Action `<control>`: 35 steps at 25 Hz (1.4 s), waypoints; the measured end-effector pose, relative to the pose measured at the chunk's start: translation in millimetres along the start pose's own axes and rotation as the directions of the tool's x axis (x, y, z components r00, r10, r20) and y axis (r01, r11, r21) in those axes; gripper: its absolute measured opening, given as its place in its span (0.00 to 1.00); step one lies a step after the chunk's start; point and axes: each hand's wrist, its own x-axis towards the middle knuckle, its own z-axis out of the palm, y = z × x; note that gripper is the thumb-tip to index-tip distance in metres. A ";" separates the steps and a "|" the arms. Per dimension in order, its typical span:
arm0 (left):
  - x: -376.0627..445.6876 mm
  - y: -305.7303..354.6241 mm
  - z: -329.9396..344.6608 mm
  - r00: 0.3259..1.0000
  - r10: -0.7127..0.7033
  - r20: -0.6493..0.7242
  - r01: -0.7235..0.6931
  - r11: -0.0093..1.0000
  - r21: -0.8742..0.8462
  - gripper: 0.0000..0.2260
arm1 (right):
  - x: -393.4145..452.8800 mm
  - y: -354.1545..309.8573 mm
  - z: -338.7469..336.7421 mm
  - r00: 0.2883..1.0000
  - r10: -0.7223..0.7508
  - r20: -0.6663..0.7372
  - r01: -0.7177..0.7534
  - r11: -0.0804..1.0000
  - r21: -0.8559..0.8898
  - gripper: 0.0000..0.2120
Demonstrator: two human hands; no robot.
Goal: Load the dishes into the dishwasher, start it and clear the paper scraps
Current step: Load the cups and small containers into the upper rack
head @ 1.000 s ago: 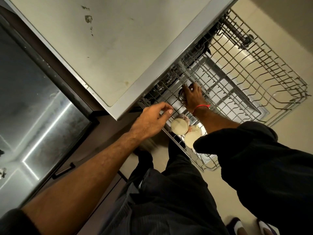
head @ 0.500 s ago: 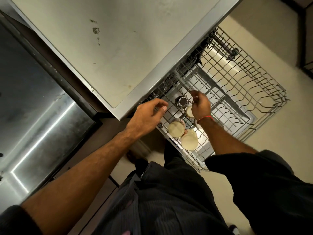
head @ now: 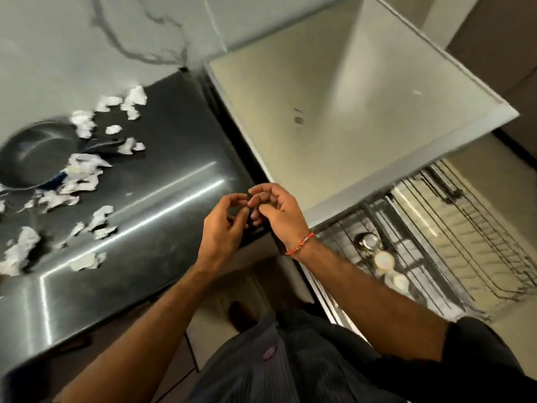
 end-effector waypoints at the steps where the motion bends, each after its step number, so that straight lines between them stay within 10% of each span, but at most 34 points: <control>1: -4.0 -14.8 -26.3 0.998 -0.009 -0.057 0.008 1.000 -0.013 0.10 | 5.9 -0.6 27.6 0.998 0.059 0.033 -0.060 0.998 0.010 0.18; 12: -68.9 -158.0 -271.4 0.805 -0.254 -0.537 0.210 0.967 -0.143 0.14 | 15.4 46.4 315.0 0.805 0.432 0.407 -0.488 0.872 0.039 0.16; 16: -90.7 -191.0 -325.4 0.664 -0.183 -0.725 0.298 0.954 0.033 0.15 | 11.3 58.5 363.8 0.745 0.458 0.486 -0.491 0.869 -0.066 0.21; 22: -135.2 -233.7 -383.8 0.288 -0.381 -0.878 0.779 0.627 -0.017 0.28 | 21.6 63.7 383.4 0.730 0.474 0.492 -0.451 0.875 -0.173 0.15; 26: -144.0 -261.0 -395.3 0.271 -0.625 -0.732 0.872 0.481 -0.088 0.37 | 27.4 66.3 395.8 0.724 0.472 0.503 -0.429 0.879 -0.206 0.13; 32: -149.0 -262.1 -398.0 0.317 -0.525 -0.790 0.773 0.625 -0.105 0.30 | 26.1 64.1 396.9 0.717 0.459 0.524 -0.371 0.888 -0.270 0.12; 35: -142.3 -237.5 -397.1 0.451 -0.424 -0.785 0.572 0.813 -0.110 0.34 | 21.2 62.8 390.5 0.716 0.443 0.539 -0.327 0.896 -0.301 0.11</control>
